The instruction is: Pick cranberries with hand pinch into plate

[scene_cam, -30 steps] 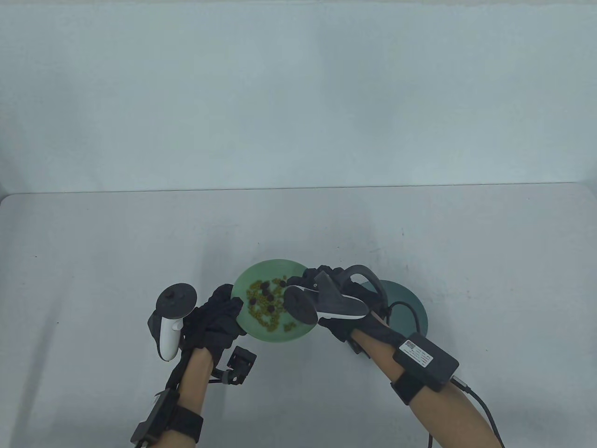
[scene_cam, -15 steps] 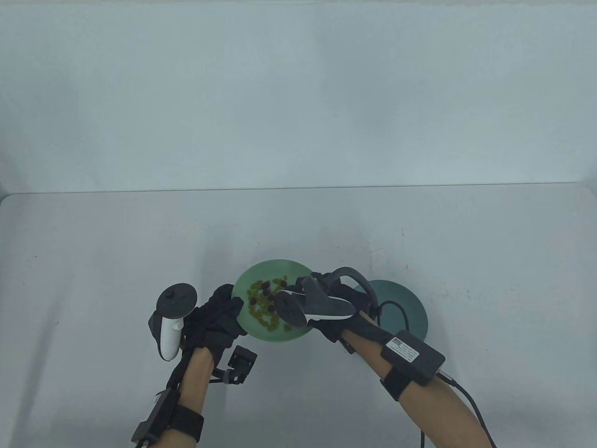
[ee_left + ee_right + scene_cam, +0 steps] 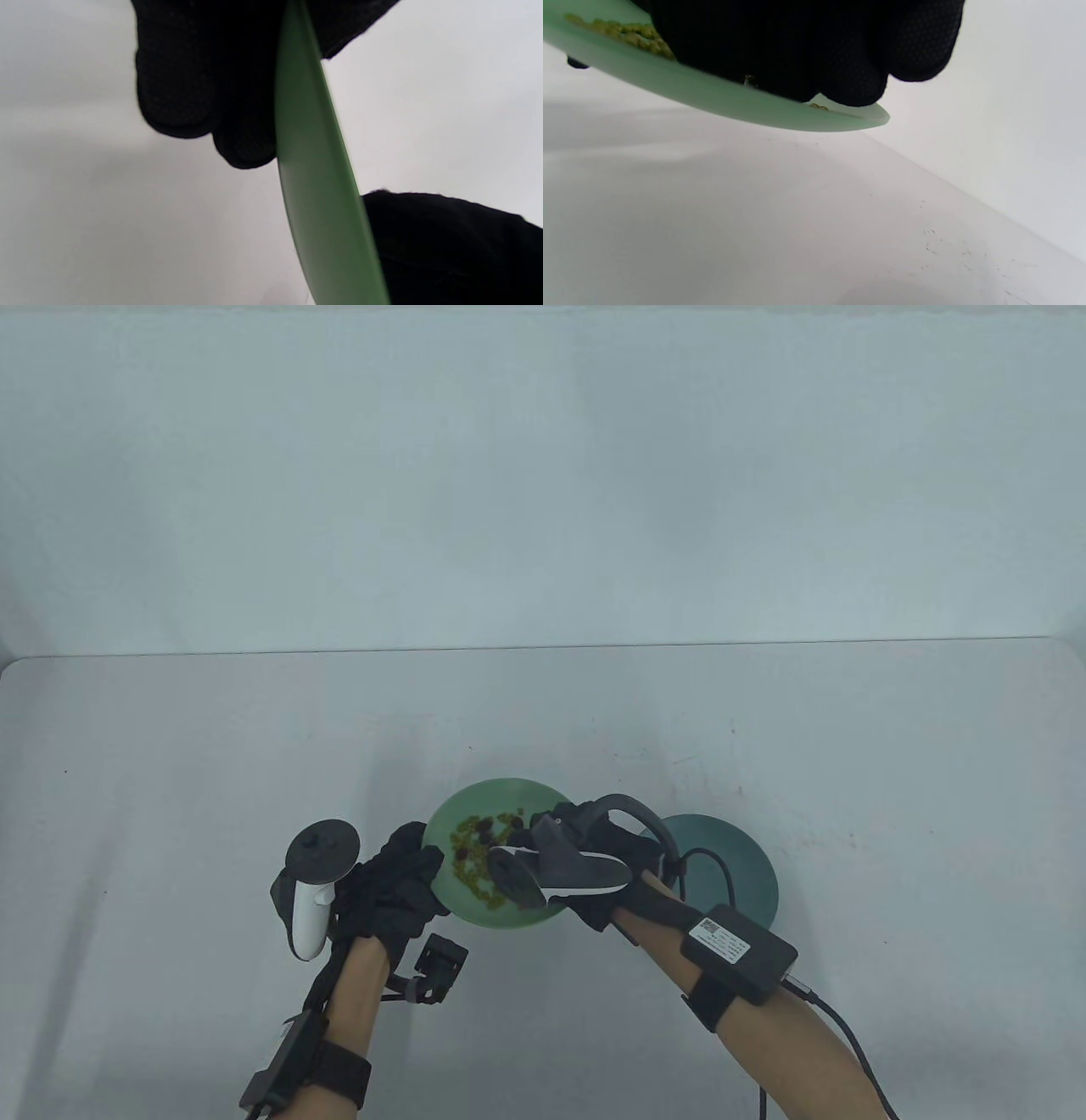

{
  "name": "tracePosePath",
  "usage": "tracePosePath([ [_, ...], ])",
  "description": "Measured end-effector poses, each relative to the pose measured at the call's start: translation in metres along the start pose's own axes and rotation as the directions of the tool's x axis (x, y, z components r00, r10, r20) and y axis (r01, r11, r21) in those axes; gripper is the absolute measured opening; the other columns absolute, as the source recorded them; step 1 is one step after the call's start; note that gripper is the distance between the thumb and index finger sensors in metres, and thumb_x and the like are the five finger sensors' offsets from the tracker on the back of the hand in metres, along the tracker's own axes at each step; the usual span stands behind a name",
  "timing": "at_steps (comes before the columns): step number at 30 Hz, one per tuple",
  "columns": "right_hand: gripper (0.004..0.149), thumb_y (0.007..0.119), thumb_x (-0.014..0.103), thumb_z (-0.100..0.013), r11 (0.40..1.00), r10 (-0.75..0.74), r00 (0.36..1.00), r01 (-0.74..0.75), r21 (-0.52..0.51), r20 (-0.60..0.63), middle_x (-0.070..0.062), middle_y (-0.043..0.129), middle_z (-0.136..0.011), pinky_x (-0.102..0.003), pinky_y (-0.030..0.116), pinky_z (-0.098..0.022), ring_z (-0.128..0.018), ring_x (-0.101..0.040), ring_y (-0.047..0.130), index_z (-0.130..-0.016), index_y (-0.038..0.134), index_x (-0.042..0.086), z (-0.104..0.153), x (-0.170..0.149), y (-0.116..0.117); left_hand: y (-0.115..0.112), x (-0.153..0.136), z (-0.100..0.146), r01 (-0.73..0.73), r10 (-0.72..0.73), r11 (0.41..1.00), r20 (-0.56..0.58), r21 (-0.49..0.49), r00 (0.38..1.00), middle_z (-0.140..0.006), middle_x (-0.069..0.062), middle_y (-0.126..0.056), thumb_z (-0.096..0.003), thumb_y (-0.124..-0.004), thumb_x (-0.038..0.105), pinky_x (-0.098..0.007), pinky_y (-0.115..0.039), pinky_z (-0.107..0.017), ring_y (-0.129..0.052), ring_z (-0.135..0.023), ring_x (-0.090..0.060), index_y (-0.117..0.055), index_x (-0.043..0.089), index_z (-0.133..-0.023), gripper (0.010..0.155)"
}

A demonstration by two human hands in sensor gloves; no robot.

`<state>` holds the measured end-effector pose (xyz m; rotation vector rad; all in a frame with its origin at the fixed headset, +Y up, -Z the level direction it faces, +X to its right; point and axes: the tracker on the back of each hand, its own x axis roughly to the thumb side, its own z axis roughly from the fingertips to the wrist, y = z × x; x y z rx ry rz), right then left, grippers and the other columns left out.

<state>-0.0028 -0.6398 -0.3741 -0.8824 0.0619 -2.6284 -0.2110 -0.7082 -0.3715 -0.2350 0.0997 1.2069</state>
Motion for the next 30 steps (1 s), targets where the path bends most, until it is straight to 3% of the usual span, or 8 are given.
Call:
tracePosePath([
  [30,0.044,0.071,0.046,-0.055,0.998,-0.047,0.999,0.046,-0.054,-0.023,0.01,0.093,-0.071,-0.04,0.085,-0.055,-0.06,-0.012,0.097,-0.093,0.079,0.026,-0.005,-0.002,-0.011,0.003,-0.001,0.0,-0.043,0.043,0.999,-0.001,-0.015,0.999,-0.088,-0.02,-0.08,-0.0589,-0.068,0.022,-0.037,-0.093,-0.046,-0.108,-0.057,-0.023,-0.048,-0.003,-0.108,0.059],
])
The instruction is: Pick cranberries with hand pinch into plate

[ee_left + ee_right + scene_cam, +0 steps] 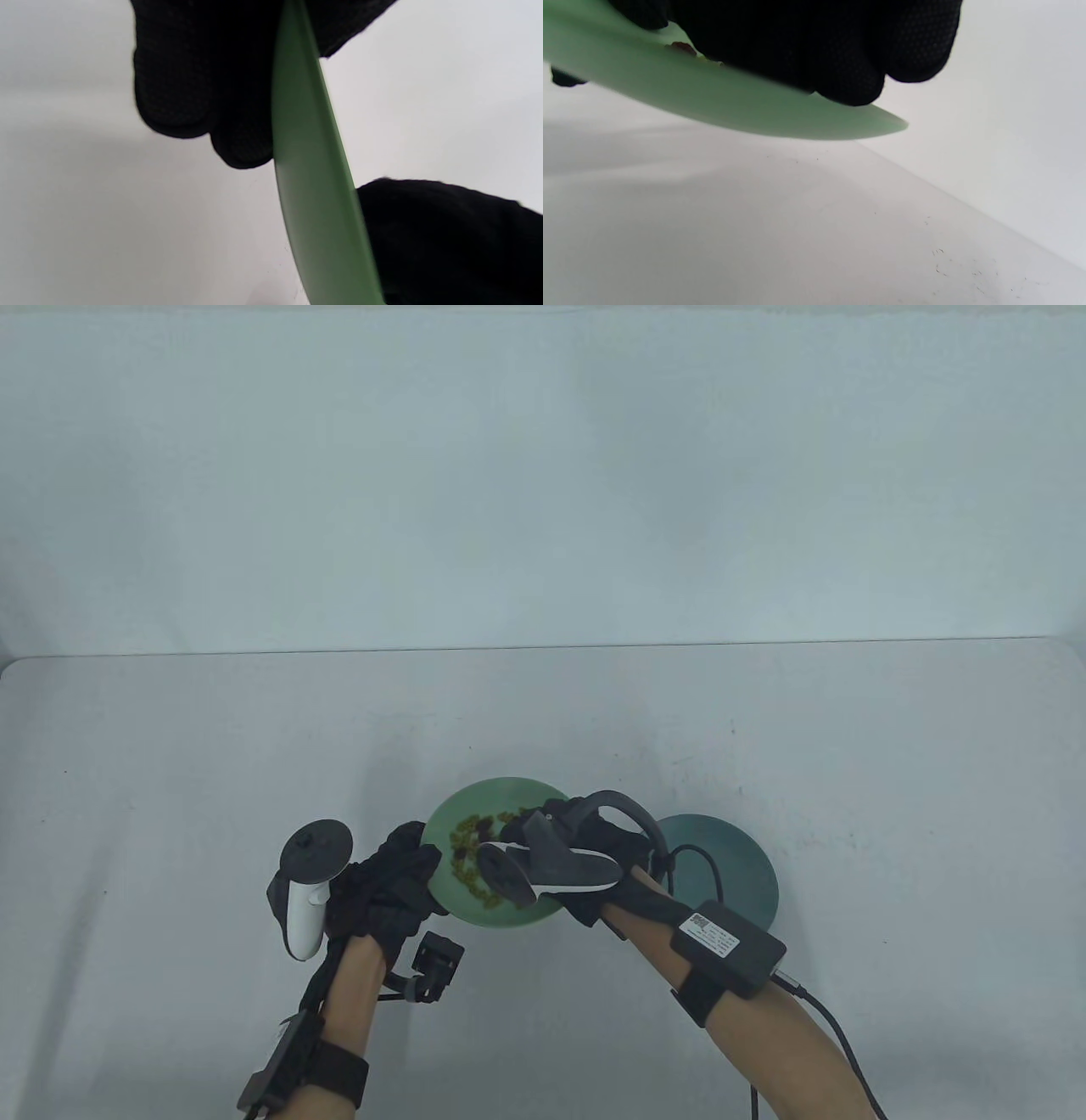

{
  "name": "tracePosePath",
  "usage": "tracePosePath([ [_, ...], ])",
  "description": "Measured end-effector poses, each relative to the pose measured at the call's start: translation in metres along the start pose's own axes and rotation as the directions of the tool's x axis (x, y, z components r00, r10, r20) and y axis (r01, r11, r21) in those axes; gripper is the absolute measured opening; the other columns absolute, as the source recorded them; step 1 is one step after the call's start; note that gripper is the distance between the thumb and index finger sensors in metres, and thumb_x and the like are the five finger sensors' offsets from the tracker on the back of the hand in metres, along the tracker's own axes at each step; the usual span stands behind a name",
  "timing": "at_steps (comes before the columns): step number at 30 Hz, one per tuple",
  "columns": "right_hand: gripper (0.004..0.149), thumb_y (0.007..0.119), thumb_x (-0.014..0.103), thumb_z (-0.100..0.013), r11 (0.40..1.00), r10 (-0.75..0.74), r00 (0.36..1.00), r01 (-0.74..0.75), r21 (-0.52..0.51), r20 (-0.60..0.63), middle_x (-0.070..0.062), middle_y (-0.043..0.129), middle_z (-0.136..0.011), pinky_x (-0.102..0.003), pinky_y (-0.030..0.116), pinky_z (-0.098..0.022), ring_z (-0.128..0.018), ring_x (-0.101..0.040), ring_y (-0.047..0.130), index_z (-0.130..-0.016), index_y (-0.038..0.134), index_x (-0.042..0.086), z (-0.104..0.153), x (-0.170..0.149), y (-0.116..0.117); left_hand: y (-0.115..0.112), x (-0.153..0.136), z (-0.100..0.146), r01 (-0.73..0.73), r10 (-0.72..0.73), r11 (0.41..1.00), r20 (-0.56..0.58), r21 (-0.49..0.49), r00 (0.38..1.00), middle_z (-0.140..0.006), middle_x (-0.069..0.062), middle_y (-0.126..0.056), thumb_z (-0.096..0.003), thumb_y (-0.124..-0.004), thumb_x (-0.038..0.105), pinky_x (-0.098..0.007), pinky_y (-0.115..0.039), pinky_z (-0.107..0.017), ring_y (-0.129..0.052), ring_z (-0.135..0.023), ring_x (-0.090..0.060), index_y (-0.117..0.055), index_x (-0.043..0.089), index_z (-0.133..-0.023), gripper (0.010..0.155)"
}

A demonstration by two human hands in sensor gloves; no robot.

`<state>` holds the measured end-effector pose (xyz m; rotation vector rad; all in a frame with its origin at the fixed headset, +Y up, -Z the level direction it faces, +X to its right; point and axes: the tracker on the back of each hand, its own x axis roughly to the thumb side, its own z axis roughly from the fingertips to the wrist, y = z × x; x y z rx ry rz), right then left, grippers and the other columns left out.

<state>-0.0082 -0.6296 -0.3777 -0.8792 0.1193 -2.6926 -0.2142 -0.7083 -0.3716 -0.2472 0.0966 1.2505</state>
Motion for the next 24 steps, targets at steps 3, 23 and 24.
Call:
tracePosePath([
  [3,0.044,0.071,0.046,-0.055,1.0,-0.027,1.0,0.027,-0.013,-0.014,0.01,0.093,-0.069,-0.04,0.085,-0.053,-0.058,-0.012,0.097,-0.093,0.079,0.026,0.002,-0.006,-0.008,0.0,0.0,0.0,0.008,-0.008,1.0,-0.001,0.004,1.0,-0.088,-0.02,-0.08,-0.0589,-0.068,0.022,-0.037,-0.093,-0.046,-0.108,-0.057,-0.023,-0.048,-0.003,-0.108,0.059],
  [23,0.044,0.072,0.045,-0.055,0.983,-0.144,0.938,0.172,0.065,-0.316,0.012,0.093,-0.051,-0.031,0.087,-0.038,-0.039,-0.006,0.096,-0.091,0.081,0.022,0.053,-0.116,0.016,0.002,-0.001,0.001,0.037,-0.037,0.999,0.005,0.025,0.999,-0.089,-0.019,-0.08,-0.059,-0.068,0.022,-0.038,-0.092,-0.047,-0.107,-0.056,-0.023,-0.049,-0.002,-0.109,0.058],
  [24,0.044,0.072,0.045,-0.055,0.981,-0.144,0.932,0.179,0.076,-0.333,0.012,0.093,-0.051,-0.031,0.087,-0.037,-0.039,-0.006,0.096,-0.091,0.081,0.022,0.056,-0.12,0.022,0.002,0.0,0.001,0.038,-0.038,0.999,0.006,0.026,0.999,-0.089,-0.019,-0.08,-0.059,-0.068,0.022,-0.038,-0.092,-0.047,-0.107,-0.056,-0.023,-0.049,-0.002,-0.109,0.058],
])
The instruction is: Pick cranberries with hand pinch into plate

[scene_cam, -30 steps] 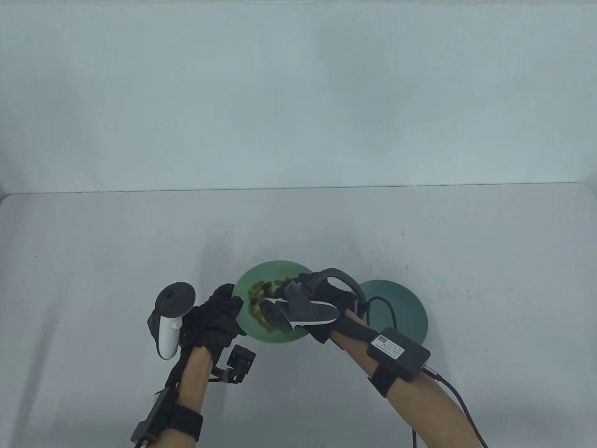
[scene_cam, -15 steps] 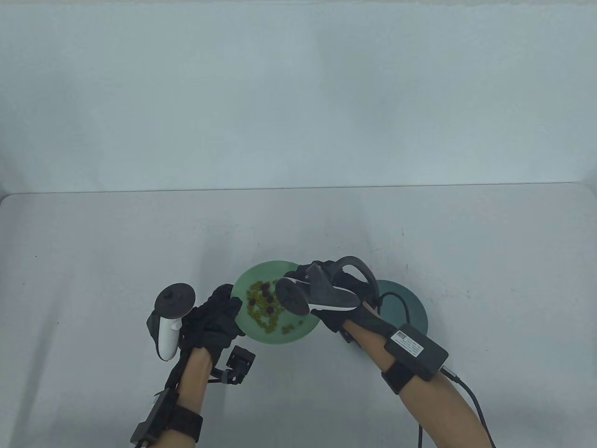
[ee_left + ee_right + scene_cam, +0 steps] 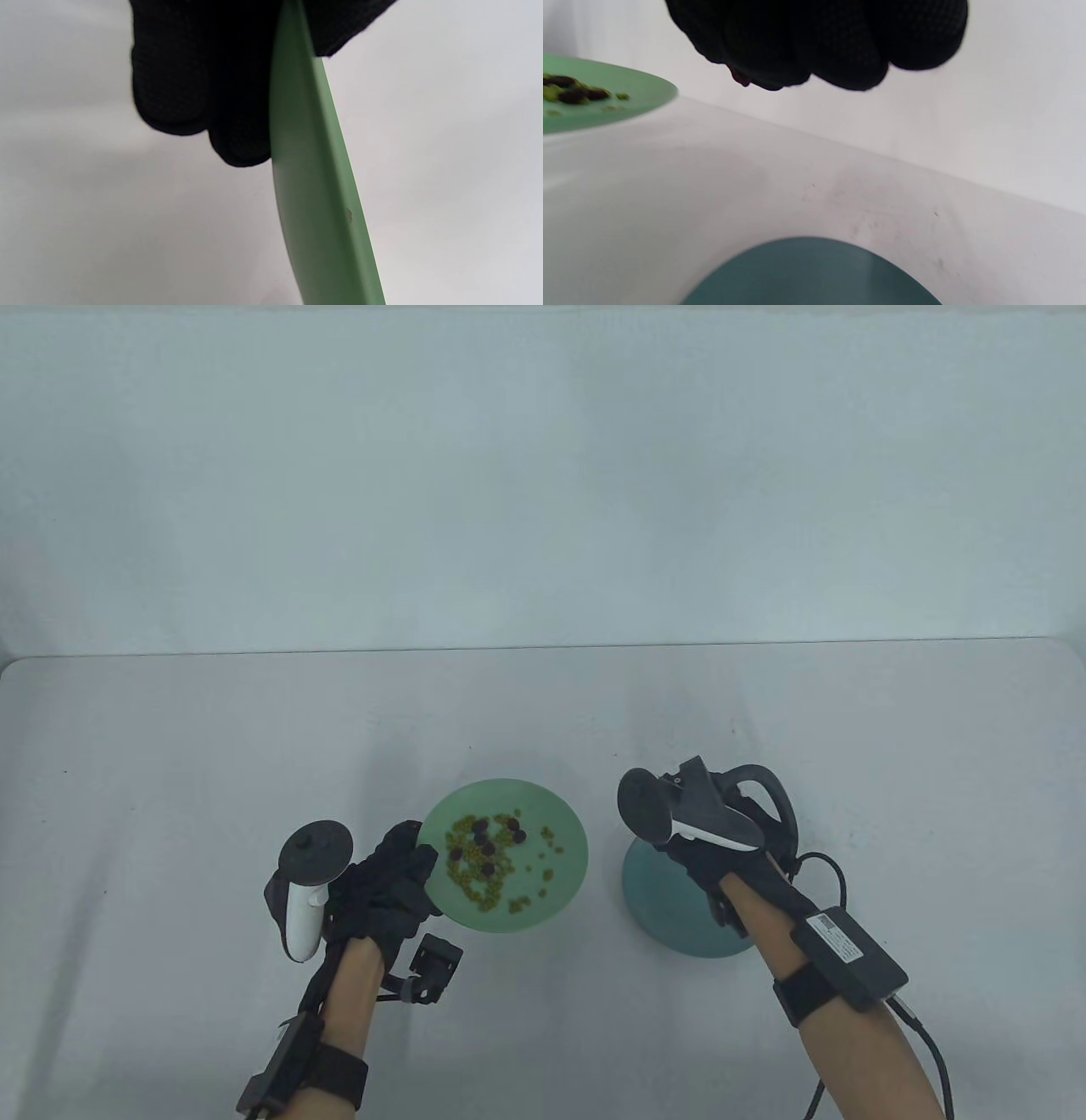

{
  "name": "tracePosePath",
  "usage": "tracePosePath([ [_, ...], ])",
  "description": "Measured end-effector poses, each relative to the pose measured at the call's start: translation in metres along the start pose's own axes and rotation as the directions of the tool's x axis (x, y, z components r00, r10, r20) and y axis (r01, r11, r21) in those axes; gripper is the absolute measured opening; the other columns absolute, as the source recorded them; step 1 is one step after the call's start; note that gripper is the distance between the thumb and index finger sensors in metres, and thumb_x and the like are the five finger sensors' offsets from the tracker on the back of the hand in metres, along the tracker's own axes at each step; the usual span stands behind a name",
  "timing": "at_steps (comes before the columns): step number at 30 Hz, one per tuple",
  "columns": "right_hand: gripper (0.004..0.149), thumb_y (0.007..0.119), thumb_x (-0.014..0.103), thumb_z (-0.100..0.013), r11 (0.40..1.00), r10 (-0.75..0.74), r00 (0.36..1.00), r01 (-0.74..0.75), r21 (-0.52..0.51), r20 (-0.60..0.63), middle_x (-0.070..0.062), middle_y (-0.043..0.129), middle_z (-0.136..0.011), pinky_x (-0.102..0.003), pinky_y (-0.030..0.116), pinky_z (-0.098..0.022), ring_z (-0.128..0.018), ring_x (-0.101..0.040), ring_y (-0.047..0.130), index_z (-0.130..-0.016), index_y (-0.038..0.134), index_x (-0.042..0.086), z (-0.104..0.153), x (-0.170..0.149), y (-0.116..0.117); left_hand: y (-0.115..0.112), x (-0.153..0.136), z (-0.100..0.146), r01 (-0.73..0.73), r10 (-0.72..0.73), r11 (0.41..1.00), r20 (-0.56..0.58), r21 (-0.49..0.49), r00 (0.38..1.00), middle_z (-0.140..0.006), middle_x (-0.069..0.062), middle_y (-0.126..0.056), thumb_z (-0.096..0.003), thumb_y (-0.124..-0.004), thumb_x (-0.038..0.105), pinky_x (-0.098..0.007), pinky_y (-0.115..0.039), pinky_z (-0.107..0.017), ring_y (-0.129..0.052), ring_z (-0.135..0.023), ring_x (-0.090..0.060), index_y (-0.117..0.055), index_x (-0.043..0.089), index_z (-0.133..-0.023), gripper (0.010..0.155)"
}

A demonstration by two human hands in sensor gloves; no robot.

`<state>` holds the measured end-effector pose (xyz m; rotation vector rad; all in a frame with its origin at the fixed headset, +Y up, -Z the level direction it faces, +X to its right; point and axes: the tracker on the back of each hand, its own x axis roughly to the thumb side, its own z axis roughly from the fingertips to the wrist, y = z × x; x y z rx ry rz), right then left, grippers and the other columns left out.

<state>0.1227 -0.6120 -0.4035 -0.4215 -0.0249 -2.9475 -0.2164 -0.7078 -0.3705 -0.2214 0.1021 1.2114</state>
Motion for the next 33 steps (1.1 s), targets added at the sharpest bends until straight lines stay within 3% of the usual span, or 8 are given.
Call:
tracePosePath([
  [7,0.044,0.072,0.045,-0.055,0.994,-0.009,0.997,0.017,0.109,-0.08,0.013,0.092,-0.047,-0.031,0.087,-0.036,-0.036,-0.006,0.095,-0.091,0.082,0.022,0.004,-0.026,0.042,0.0,0.0,0.0,0.001,-0.001,1.0,0.004,0.002,1.0,-0.089,-0.019,-0.08,-0.059,-0.068,0.022,-0.037,-0.092,-0.047,-0.107,-0.057,-0.023,-0.049,-0.001,-0.109,0.058],
  [16,0.044,0.072,0.045,-0.055,0.979,-0.021,0.99,0.047,0.196,-0.137,0.013,0.091,-0.043,-0.031,0.087,-0.034,-0.032,-0.005,0.094,-0.091,0.082,0.02,0.002,-0.035,0.087,0.0,0.0,0.0,0.003,-0.003,1.0,0.008,0.0,1.0,-0.088,-0.019,-0.08,-0.059,-0.068,0.022,-0.037,-0.092,-0.047,-0.107,-0.056,-0.023,-0.049,-0.001,-0.109,0.058],
  [24,0.045,0.072,0.045,-0.055,0.97,-0.025,0.986,0.063,0.234,-0.162,0.013,0.091,-0.042,-0.031,0.087,-0.034,-0.032,-0.005,0.094,-0.09,0.083,0.02,0.0,-0.036,0.107,-0.001,0.0,0.0,0.007,-0.007,1.0,0.011,-0.002,1.0,-0.088,-0.018,-0.081,-0.059,-0.068,0.022,-0.037,-0.092,-0.046,-0.107,-0.056,-0.023,-0.049,-0.001,-0.109,0.058],
  [33,0.046,0.072,0.046,-0.055,0.965,-0.024,0.983,0.07,0.252,-0.184,0.014,0.091,-0.043,-0.031,0.087,-0.034,-0.033,-0.005,0.094,-0.09,0.083,0.02,0.001,-0.039,0.111,-0.001,0.0,0.0,0.007,-0.007,1.0,0.01,-0.002,1.0,-0.088,-0.018,-0.081,-0.059,-0.068,0.022,-0.037,-0.092,-0.046,-0.107,-0.056,-0.023,-0.049,-0.001,-0.109,0.058],
])
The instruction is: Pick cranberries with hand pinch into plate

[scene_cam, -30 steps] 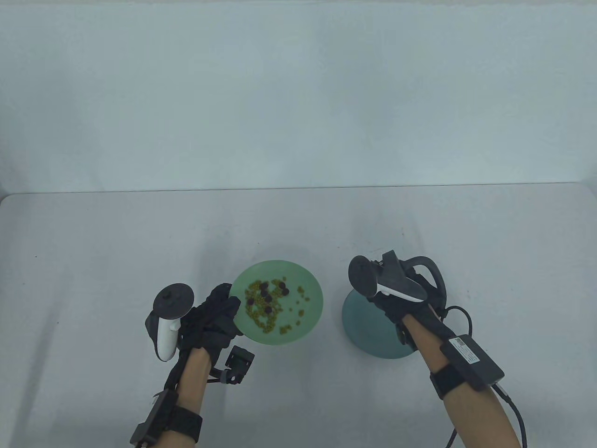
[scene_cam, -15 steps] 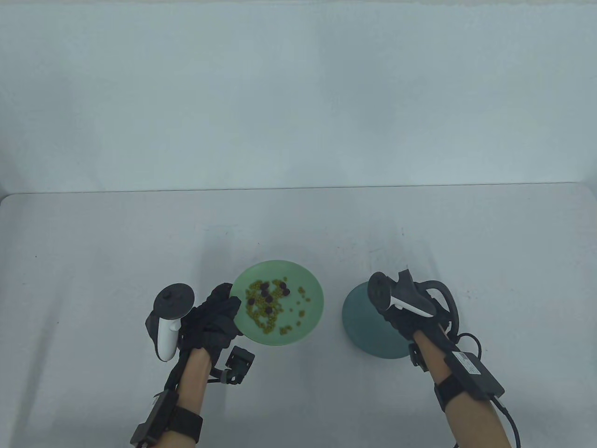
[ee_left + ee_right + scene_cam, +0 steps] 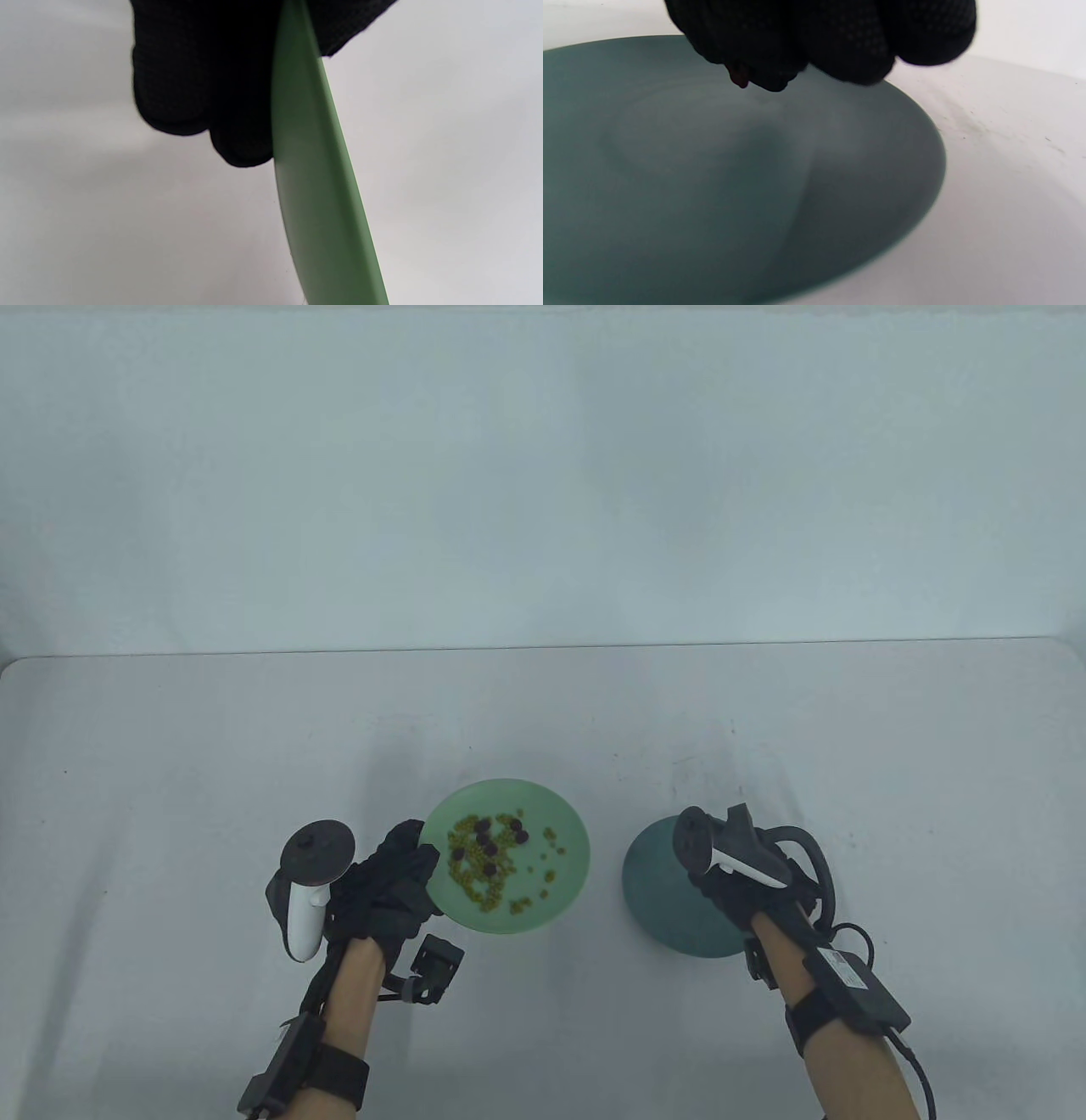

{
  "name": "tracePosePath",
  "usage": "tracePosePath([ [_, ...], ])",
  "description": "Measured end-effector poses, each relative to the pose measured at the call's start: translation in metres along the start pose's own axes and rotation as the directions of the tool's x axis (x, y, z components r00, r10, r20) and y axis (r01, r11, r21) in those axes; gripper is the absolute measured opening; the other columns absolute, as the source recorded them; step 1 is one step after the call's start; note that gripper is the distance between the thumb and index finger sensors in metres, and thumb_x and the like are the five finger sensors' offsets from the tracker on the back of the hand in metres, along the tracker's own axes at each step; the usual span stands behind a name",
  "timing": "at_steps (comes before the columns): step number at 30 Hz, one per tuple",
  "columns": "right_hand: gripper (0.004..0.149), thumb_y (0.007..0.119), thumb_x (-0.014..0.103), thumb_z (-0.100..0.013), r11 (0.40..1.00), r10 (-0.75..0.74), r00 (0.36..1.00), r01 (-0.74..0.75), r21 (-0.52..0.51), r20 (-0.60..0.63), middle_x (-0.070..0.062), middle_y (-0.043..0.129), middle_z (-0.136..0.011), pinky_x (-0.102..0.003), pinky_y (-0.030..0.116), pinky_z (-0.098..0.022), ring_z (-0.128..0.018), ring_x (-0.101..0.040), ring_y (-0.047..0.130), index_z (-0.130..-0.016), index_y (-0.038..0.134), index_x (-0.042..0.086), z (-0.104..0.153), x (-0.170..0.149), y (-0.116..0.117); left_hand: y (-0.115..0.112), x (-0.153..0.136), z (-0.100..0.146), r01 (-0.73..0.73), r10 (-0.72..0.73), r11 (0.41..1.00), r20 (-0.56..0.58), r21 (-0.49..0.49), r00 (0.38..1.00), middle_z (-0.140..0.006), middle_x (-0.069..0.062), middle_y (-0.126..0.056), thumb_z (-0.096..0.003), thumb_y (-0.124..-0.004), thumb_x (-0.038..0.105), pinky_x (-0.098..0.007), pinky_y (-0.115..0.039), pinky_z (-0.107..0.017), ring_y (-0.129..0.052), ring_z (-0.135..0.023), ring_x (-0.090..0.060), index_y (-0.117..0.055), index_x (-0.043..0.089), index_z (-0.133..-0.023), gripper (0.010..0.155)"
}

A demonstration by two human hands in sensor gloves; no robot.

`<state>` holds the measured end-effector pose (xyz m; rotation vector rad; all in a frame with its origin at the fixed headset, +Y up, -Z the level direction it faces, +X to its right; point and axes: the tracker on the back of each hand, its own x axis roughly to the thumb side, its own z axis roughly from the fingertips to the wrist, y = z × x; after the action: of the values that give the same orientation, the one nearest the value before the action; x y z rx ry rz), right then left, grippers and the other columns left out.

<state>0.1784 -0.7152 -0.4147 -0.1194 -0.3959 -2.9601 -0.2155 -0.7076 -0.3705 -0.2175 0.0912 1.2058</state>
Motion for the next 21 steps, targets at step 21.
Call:
tracePosePath([
  [21,0.049,0.072,0.05,-0.054,0.963,0.035,0.991,0.001,-0.271,0.127,0.014,0.091,-0.044,-0.031,0.087,-0.034,-0.033,-0.006,0.094,-0.091,0.082,0.02,0.035,0.033,-0.113,-0.002,0.0,0.0,0.008,-0.008,1.0,0.002,-0.005,1.0,-0.088,-0.018,-0.081,-0.0589,-0.068,0.022,-0.036,-0.093,-0.046,-0.108,-0.056,-0.022,-0.049,-0.002,-0.108,0.058],
])
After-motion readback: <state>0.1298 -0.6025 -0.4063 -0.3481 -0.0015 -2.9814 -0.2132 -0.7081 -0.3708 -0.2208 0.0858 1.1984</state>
